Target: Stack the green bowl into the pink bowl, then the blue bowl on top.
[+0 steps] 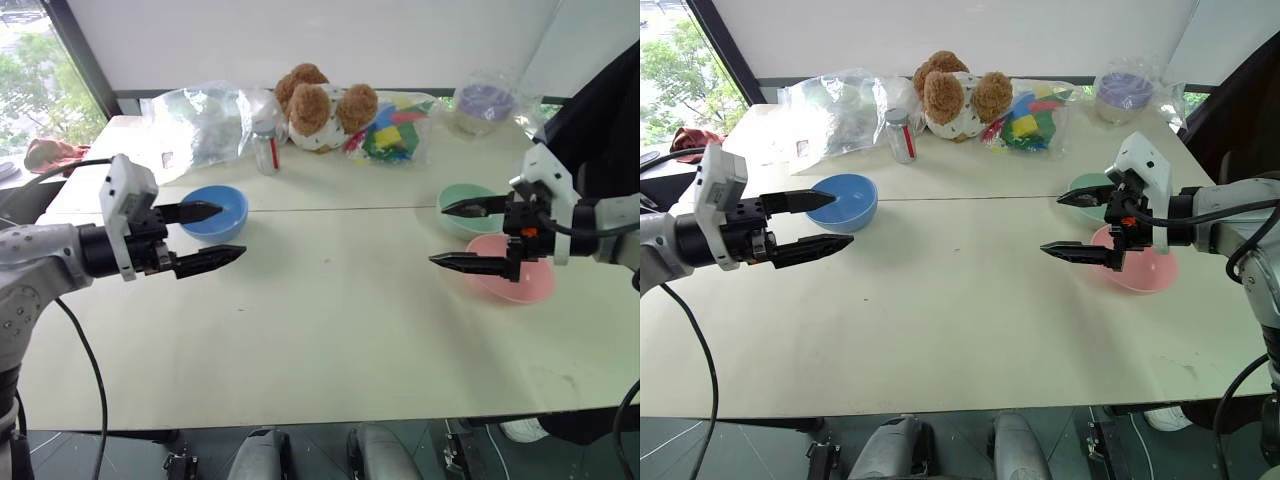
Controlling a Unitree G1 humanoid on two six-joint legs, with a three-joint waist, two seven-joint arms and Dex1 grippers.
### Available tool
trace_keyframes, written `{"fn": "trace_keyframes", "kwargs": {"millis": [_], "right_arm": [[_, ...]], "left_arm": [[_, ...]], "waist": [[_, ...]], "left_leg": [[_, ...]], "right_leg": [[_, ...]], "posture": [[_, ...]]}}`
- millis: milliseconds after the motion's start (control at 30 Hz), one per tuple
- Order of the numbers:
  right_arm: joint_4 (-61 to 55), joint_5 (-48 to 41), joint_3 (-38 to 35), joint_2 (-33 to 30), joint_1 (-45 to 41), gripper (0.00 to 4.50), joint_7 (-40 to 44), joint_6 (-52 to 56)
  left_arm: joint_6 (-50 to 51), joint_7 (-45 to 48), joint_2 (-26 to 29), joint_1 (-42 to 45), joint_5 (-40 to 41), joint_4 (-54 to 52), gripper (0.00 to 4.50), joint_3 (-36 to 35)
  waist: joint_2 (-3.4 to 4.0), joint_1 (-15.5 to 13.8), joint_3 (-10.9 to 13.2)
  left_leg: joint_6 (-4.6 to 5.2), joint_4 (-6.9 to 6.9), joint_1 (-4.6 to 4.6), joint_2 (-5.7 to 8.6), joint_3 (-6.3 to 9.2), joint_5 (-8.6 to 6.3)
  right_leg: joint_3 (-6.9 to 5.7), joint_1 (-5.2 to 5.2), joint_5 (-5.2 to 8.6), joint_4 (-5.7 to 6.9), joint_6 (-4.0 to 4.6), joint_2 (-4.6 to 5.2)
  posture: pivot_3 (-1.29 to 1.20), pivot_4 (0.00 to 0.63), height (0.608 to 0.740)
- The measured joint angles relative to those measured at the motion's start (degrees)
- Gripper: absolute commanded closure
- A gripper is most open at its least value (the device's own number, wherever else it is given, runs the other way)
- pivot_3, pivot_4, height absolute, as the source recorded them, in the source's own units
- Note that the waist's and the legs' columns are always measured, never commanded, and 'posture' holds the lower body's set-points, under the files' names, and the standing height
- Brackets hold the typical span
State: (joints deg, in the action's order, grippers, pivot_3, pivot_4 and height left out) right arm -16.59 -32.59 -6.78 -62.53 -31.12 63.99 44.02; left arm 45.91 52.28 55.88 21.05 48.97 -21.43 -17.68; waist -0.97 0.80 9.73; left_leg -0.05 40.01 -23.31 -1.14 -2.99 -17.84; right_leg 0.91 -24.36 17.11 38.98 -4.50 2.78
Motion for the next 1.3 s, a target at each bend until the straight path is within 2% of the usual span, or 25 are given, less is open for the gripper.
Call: {"fn": "trace_keyframes", "kwargs": {"millis": [633,933,1100,1300], "right_arm": [[-0.11,0.60,0.01,0.01,0.43,0.00,-2.23,0.05],[0.34,3.28,1.81,0.01,1.82,0.00,-7.92,5.07],[0.14,7.92,3.13,-0.30,10.49,0.00,-14.00,8.99],[1.24,12.82,4.59,-0.28,15.08,0.00,-17.19,7.55]], "left_arm": [[-0.49,0.57,-0.98,1.88,-0.49,0.45,0.09,0.53],[-1.60,1.10,-1.66,1.69,-1.23,0.48,0.09,1.20],[-2.55,1.44,-2.23,1.70,-2.33,0.93,0.09,1.97],[-3.01,2.29,-2.52,1.94,-3.46,1.28,0.09,3.66]], "waist": [[0.00,0.00,0.00],[0.00,-0.01,0.00],[-0.01,-0.22,-0.01],[0.00,0.13,0.00]], "left_leg": [[0.00,0.00,0.00,0.00,0.00,0.00],[0.00,0.01,-0.01,0.00,-0.01,0.00],[0.00,0.01,-0.04,0.03,-0.01,0.00],[0.00,0.01,0.00,0.01,-0.02,0.00]], "right_leg": [[0.00,0.00,0.00,0.00,0.00,0.00],[0.01,0.00,0.00,0.00,0.00,0.00],[0.01,0.00,0.00,-0.02,0.00,0.01],[0.04,0.00,0.00,0.01,0.00,-0.07]], "posture": [[0.00,0.150,0.740],[0.00,0.150,0.740],[0.00,0.150,0.740],[0.00,0.150,0.740]]}}
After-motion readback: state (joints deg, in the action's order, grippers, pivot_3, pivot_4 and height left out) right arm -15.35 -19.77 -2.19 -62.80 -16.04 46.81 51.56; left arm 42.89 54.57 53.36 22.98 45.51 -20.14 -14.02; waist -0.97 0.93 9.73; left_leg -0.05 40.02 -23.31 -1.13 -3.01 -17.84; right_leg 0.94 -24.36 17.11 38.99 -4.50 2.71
